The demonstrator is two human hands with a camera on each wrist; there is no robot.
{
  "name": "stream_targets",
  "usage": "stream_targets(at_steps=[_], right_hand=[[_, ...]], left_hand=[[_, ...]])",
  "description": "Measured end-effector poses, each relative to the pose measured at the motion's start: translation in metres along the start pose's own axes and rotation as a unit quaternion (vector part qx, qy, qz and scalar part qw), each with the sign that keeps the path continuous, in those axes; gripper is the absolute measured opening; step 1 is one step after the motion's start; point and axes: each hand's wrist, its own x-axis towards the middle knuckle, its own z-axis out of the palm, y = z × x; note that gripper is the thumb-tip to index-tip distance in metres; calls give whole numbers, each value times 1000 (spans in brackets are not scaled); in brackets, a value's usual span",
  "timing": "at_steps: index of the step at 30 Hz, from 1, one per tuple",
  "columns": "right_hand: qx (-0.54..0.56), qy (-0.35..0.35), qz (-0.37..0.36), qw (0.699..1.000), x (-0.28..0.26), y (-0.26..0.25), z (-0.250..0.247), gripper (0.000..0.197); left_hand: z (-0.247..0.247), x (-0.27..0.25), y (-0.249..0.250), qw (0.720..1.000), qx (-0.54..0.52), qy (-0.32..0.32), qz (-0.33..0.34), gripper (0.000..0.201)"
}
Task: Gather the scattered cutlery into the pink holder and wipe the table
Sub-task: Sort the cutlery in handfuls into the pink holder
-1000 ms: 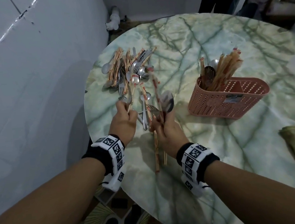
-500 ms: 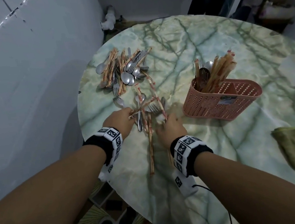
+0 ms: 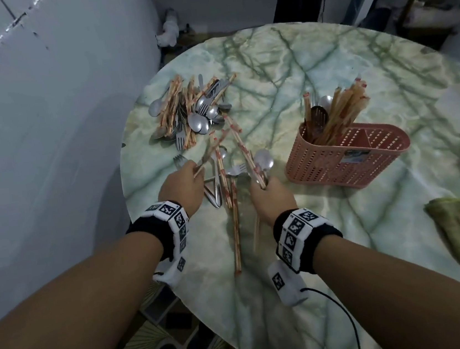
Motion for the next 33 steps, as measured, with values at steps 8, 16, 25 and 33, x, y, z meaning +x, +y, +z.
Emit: stream_targets(at_steps=[8, 16, 25, 33], right_hand=[[-50, -36, -63, 996, 12, -32, 20, 26], [-9, 29, -3, 1000, 42, -41, 29, 49], [-30, 36, 61, 997, 61, -27, 16, 37], [52, 53, -9, 997, 59, -38, 1, 19]], left_hand=[[-17, -4, -10, 992, -75, 33, -101, 27], [-16, 1, -12, 987, -112, 19, -115, 20], [8, 24, -13, 975, -84, -30, -201, 65], [8, 32, -3, 980, -95, -61, -164, 25]])
